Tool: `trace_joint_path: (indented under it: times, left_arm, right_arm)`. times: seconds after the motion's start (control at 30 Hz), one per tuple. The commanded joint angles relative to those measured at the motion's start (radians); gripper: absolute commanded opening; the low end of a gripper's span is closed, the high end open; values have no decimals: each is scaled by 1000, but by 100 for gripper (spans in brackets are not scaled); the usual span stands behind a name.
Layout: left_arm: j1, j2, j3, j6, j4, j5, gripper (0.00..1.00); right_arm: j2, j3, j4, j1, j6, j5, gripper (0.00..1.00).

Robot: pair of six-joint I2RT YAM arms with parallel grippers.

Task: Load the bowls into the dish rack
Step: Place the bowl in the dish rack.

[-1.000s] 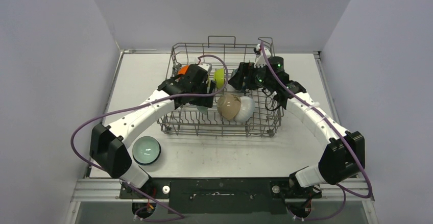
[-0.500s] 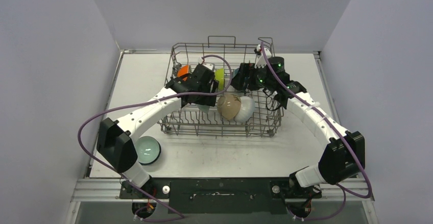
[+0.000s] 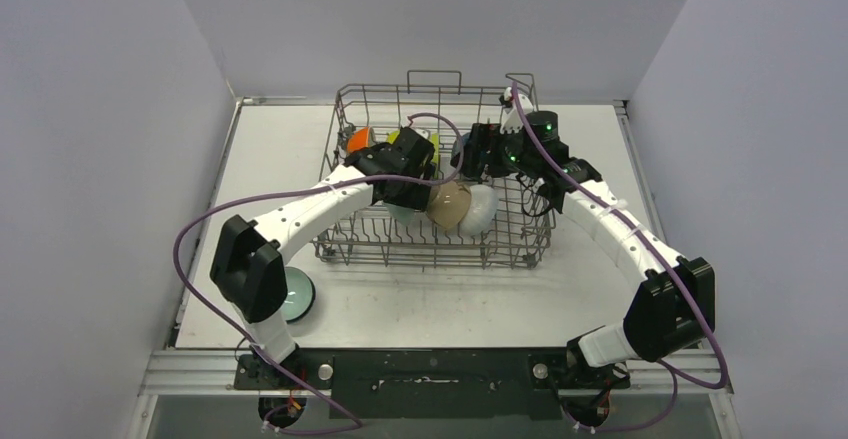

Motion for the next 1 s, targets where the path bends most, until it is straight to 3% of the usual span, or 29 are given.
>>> trace_joint_path:
  times: [0.0, 0.5, 0.97]
  left_arm:
    - [-10, 56, 12, -51, -6, 41, 0]
    - [6, 36, -111, -123, 91, 136, 0]
    - [122, -61, -290, -197, 262, 346, 3]
  right_arm:
    - [-42, -3, 27, -7, -10, 8, 90]
    - [-13, -5, 35, -9, -16, -36, 90]
    - [2, -5, 40, -7, -14, -61, 90]
